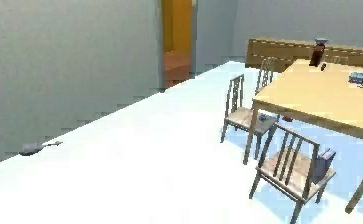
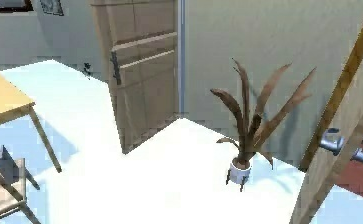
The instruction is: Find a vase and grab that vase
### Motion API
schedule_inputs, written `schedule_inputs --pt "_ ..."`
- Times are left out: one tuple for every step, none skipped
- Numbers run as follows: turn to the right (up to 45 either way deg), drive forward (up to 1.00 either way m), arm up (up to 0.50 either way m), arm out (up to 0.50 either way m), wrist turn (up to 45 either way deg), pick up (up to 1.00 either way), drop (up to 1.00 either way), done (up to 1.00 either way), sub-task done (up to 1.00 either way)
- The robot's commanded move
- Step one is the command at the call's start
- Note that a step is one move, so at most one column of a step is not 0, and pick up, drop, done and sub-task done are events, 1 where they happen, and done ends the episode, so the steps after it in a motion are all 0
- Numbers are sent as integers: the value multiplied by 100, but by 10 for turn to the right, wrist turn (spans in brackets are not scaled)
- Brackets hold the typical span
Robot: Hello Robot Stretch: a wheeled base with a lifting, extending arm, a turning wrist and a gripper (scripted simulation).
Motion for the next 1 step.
schedule_inputs --pt "0 100 0 0 0 0 0 0 0"
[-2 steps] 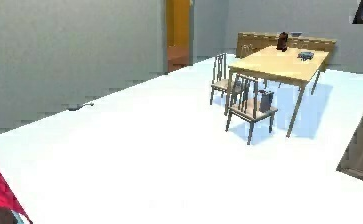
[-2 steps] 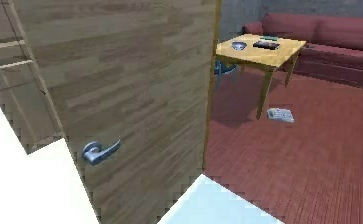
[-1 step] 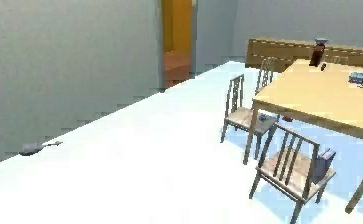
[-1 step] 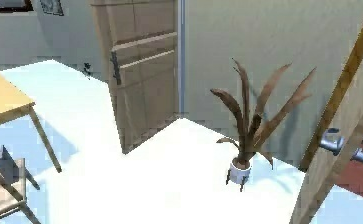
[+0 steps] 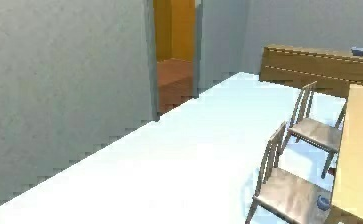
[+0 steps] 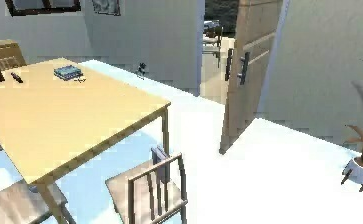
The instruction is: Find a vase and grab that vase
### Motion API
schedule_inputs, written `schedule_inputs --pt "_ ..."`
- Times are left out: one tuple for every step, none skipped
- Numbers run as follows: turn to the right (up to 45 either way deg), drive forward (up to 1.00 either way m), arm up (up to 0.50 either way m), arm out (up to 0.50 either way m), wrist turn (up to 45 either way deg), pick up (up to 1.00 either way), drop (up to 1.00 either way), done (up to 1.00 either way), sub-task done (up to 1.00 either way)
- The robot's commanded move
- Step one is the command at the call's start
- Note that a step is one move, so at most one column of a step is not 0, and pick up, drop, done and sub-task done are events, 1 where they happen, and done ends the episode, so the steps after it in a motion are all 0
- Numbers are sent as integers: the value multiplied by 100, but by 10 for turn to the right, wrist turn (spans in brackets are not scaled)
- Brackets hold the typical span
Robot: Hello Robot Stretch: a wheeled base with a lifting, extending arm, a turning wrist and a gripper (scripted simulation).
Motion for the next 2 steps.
schedule_inputs --pt "0 100 0 0 0 0 0 0 0" --pt "360 0 0 0 0 0 0 0 0"
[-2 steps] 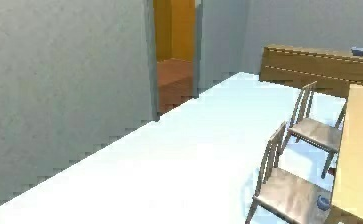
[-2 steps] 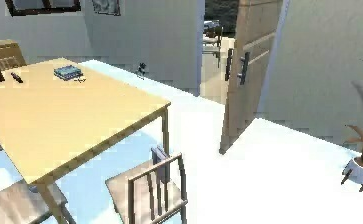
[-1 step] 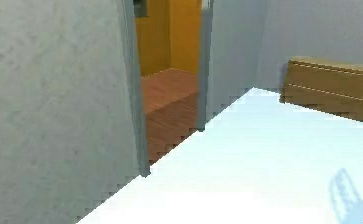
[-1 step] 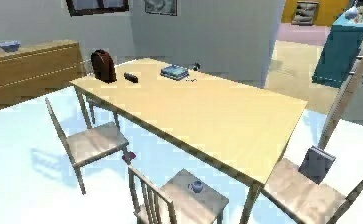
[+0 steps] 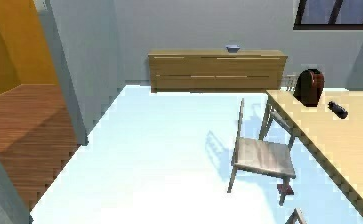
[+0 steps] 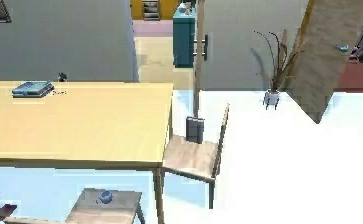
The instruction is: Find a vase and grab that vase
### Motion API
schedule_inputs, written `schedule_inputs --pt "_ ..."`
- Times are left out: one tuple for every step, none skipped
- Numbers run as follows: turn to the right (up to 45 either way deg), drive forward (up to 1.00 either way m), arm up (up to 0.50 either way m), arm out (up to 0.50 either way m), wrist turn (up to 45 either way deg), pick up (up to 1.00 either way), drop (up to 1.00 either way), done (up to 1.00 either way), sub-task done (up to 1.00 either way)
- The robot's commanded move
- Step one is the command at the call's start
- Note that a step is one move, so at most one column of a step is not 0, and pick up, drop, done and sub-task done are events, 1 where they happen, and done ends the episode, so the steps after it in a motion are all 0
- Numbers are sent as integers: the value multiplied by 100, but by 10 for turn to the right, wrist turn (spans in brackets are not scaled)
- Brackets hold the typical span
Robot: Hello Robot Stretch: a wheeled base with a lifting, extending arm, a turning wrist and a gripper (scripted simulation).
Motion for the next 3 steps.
schedule_inputs --pt "0 100 0 0 0 0 0 0 0" --pt "0 75 0 0 0 0 0 0 0" --pt "360 0 0 0 0 0 0 0 0"
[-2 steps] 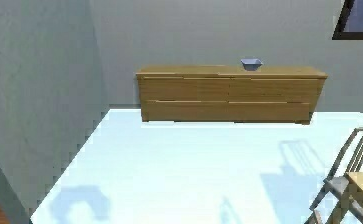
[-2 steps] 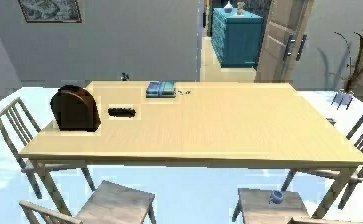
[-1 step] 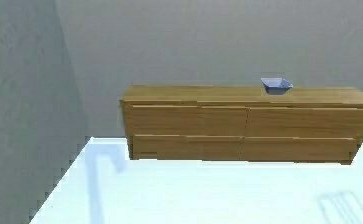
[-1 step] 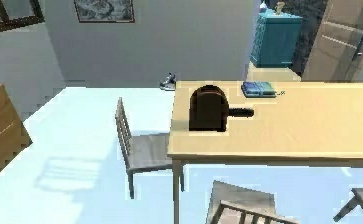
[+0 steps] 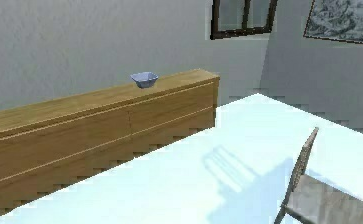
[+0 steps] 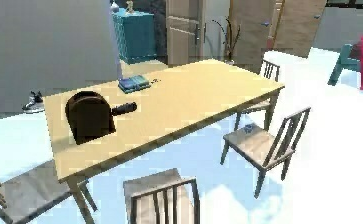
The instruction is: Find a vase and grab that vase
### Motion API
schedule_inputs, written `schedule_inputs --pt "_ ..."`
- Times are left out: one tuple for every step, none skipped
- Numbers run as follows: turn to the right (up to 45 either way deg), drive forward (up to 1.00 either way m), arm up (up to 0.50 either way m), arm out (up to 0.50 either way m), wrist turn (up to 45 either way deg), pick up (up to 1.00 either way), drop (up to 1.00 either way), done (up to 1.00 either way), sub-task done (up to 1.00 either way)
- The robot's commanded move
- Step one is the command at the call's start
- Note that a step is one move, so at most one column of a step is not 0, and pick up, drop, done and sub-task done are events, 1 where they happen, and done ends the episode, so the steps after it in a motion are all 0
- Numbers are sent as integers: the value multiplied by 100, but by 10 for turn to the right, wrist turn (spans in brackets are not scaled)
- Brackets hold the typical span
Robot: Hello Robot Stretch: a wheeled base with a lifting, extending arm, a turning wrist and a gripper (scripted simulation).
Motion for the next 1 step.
schedule_inputs --pt "0 100 0 0 0 0 0 0 0"
